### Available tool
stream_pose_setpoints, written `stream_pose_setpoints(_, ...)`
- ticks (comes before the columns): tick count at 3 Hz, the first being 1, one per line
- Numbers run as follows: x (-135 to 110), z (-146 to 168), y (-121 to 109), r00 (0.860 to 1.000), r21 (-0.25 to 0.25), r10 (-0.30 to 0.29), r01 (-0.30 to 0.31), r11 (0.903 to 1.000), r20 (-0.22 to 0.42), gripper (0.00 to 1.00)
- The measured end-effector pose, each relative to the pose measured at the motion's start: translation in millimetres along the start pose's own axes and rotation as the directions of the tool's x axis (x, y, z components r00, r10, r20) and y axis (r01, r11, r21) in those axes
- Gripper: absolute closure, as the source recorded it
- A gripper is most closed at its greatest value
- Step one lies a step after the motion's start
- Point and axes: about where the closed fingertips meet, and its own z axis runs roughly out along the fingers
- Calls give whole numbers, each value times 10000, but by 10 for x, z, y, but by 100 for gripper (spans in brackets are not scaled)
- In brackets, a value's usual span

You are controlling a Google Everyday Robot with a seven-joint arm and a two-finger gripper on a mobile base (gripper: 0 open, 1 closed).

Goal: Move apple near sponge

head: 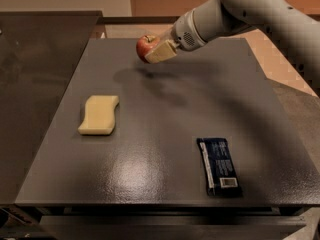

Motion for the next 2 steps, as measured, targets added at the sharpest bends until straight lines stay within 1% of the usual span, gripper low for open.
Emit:
stream_pose_setpoints(1, 49, -107, 311, 9992, -692, -398, 390, 9968, -102, 100)
stream_pose_setpoints(2, 117, -131, 593, 9966, -1390, -782, 741, 9875, -240, 100)
